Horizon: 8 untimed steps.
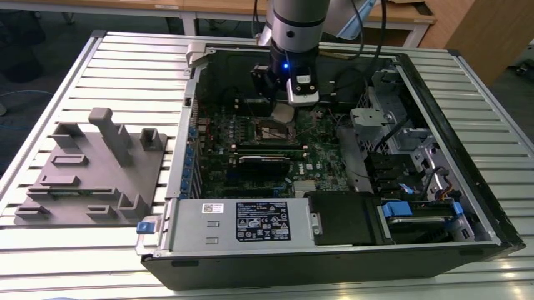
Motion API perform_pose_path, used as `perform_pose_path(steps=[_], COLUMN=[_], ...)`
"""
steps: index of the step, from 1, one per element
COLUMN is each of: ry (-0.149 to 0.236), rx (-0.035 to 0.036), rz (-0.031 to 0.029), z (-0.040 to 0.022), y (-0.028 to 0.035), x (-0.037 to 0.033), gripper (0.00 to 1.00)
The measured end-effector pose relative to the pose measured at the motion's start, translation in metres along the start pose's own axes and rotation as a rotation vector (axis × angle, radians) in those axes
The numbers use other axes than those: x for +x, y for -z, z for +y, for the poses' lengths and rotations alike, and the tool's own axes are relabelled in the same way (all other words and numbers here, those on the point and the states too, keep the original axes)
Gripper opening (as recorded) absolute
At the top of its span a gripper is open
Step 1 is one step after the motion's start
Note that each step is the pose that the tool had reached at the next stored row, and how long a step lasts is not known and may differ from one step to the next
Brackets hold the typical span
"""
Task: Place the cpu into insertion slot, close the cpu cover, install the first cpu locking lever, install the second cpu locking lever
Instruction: 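Place the cpu into insertion slot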
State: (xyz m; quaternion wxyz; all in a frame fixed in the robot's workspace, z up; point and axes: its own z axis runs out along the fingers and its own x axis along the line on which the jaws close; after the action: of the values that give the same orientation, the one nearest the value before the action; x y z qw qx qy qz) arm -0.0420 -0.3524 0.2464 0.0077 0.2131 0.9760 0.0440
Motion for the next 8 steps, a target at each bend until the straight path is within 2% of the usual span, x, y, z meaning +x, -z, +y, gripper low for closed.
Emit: perform_pose_path(steps=[8], ry=[-0.126], rx=[-0.0004], rz=[-0.0113], z=[-0.0002], y=[-0.0020], x=[0.0000], gripper=[0.54])
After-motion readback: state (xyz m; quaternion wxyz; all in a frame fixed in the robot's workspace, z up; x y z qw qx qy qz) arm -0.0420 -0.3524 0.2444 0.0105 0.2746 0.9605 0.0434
